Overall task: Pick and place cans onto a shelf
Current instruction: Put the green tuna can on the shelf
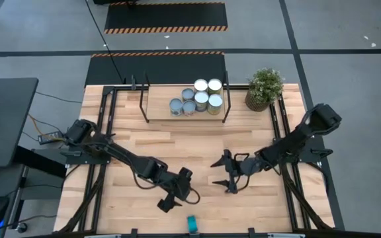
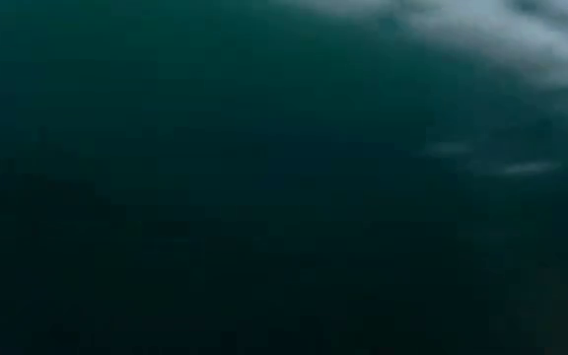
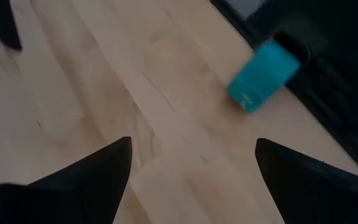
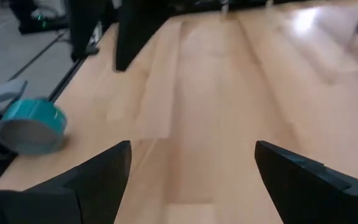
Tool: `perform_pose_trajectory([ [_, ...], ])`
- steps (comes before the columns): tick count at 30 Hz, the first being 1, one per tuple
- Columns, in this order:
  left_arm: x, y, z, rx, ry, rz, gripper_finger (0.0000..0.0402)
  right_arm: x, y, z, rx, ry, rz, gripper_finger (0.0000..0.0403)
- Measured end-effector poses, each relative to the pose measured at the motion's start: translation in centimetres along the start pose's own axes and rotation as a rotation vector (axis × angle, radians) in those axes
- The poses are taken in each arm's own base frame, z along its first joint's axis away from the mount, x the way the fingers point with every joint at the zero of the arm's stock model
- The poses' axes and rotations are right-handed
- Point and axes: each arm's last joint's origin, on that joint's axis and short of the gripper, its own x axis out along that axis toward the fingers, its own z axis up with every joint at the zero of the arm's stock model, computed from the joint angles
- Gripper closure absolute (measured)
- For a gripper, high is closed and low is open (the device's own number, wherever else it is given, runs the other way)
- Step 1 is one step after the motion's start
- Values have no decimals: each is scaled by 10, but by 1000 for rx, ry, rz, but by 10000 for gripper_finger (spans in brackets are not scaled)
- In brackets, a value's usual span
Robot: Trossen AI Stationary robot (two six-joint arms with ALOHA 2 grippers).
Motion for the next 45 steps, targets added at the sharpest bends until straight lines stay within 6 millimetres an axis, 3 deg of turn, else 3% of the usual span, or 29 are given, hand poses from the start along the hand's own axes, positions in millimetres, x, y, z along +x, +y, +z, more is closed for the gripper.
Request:
perform_pose_trajectory([
  [5, 21, -19, -3, 43, -3, 12, 56, 16, 18, -9, -33, 44, 33, 54],
  [11, 27, -41, 7, 96, -110, 44, 56, 25, 34, -10, -43, 70, 104, 54],
  [20, 26, -56, 14, -54, -188, 105, 56, 36, 66, -6, -103, 115, 153, 54],
  [25, 23, -64, 2, -242, -60, 89, 56, 47, 84, 5, -203, 128, 209, 54],
  [32, 3, -66, -30, -438, 282, 188, 74, 79, 101, 31, -327, 242, 318, 54],
  [40, -42, -83, -33, -383, 316, 341, 175, 100, 108, 55, -429, 254, 501, 54],
  [45, -71, -88, -35, -358, 199, 415, 235, 103, 109, 72, -462, 225, 613, 54],
])
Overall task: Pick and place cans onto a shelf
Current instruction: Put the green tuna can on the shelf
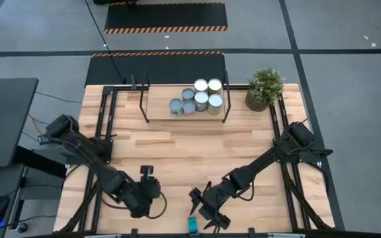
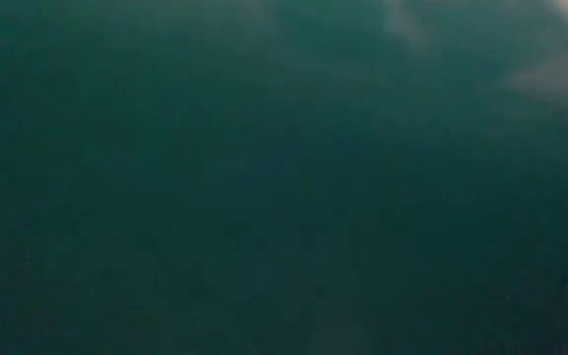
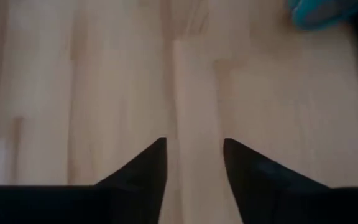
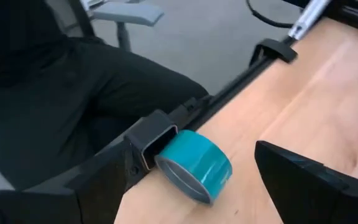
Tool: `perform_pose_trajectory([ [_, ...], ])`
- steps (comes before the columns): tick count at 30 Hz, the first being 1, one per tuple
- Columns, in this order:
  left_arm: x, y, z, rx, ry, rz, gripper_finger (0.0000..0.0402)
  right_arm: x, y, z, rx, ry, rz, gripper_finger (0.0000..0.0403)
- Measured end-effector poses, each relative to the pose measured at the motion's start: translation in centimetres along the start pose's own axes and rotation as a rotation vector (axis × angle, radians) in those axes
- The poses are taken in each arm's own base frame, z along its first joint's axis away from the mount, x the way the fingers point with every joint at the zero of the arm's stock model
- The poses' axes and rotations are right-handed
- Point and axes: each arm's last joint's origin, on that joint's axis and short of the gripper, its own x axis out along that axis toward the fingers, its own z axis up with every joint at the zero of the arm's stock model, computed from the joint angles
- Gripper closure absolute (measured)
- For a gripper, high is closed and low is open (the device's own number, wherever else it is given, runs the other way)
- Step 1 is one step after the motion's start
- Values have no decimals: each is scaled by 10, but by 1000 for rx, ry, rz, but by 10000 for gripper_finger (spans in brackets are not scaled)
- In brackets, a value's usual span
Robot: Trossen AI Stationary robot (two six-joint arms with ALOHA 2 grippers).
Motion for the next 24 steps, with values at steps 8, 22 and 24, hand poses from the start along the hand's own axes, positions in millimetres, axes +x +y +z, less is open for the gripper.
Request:
perform_pose_trajectory([
  [8, -12, 26, -22, -89, -112, -42, 295, -2, -2, 12, -98, -30, 10, 54],
  [22, -15, 53, -30, -167, -241, -82, 335, 29, -12, -9, -98, -14, 47, 55],
  [24, -15, 53, -29, -167, -242, -85, 335, 34, -14, -7, -108, -10, 60, 55],
])
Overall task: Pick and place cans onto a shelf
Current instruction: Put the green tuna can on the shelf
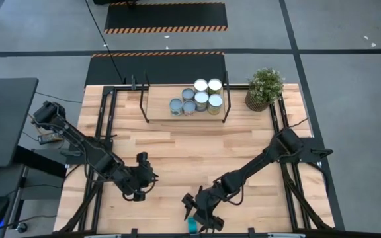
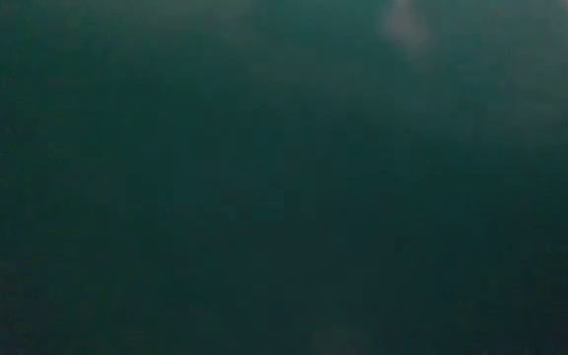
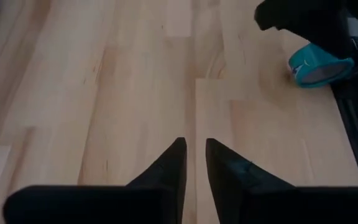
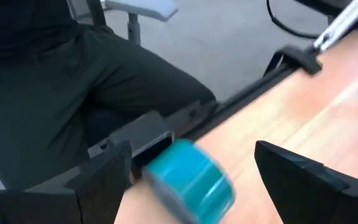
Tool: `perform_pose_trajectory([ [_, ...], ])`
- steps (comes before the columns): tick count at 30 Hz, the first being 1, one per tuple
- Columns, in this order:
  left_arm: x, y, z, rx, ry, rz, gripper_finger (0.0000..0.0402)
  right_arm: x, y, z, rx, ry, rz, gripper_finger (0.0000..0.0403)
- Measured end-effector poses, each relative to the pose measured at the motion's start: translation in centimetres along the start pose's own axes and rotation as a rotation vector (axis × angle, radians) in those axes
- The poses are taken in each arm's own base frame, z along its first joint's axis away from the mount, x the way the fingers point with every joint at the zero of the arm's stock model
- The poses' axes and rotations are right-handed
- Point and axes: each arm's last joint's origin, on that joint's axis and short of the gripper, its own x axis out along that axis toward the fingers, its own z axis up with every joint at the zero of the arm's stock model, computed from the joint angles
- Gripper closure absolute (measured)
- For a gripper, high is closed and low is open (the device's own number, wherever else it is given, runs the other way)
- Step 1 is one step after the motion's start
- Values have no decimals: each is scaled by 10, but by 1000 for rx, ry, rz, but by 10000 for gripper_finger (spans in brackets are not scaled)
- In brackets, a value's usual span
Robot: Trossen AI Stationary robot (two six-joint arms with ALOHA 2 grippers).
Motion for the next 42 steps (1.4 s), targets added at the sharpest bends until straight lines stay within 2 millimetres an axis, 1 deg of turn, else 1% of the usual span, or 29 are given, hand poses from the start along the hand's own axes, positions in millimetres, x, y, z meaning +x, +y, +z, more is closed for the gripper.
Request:
perform_pose_trajectory([
  [3, 0, 1, 0, 0, 2, -3, 336, 7, -3, 9, -34, 8, 38, 55],
  [6, 0, 1, 0, 0, 3, -2, 335, 15, -5, 9, -66, 89, 86, 55],
  [9, 0, 0, 1, -2, 0, -4, 336, 17, -9, 11, -91, 134, 119, 55],
  [14, 0, 0, 1, -7, 0, -5, 336, 18, -15, 1, -96, 196, 127, 55],
  [24, 0, 1, 1, -4, 1, -4, 335, 17, -17, 0, -119, 215, 102, 59],
  [26, 0, 0, 1, -4, 0, -5, 335, 17, -17, 0, -120, 214, 102, 71],
  [31, 0, 1, 1, -6, 1, -4, 335, 18, -17, 1, -117, 213, 102, 119],
  [34, 0, 0, 1, -8, 1, -4, 335, 18, -14, 1, -120, 211, 105, 140],
  [38, 0, 0, 1, -17, 0, -4, 335, 18, -13, 2, -113, 211, 107, 155],
  [42, 0, 0, 1, -28, 0, -4, 335, 18, -14, 1, -88, 218, 93, 158],
])
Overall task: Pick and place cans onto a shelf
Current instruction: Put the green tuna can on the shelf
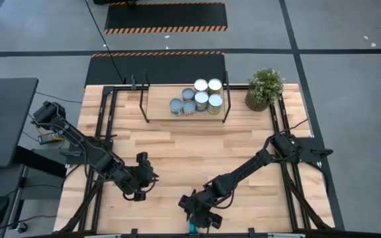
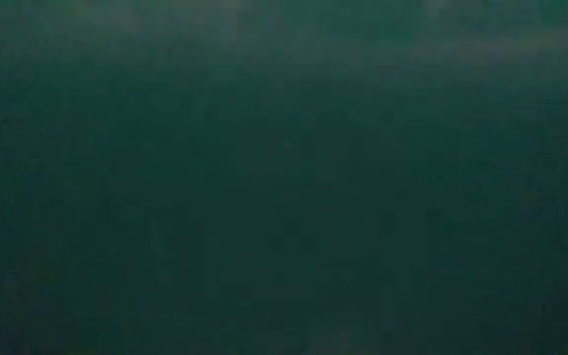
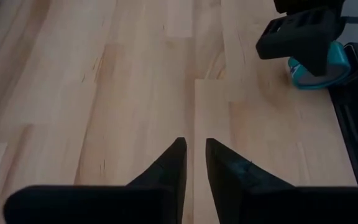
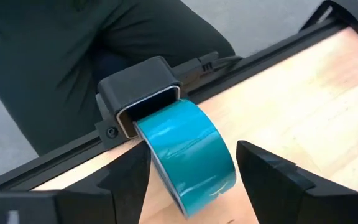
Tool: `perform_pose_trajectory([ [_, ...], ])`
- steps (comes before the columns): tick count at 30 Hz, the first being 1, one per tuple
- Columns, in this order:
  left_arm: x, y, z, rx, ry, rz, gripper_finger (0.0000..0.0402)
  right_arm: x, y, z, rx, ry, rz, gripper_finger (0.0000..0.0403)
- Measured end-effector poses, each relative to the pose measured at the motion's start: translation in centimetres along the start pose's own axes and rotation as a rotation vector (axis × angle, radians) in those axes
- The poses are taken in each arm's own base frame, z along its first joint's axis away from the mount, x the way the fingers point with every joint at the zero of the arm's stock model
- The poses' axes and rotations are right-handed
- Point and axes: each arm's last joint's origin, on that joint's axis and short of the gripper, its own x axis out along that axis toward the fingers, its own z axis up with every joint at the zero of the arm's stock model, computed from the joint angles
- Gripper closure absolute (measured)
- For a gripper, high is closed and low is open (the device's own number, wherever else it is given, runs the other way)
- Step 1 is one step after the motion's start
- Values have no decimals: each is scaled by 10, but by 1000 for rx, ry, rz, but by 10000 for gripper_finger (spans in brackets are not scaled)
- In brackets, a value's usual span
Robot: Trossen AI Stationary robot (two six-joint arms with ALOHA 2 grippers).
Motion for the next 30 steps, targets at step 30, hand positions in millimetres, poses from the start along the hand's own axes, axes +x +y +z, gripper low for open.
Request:
perform_pose_trajectory([
  [30, 25, -6, -7, 23, 26, 74, 334, -21, -29, -20, 302, 135, -164, 271],
])
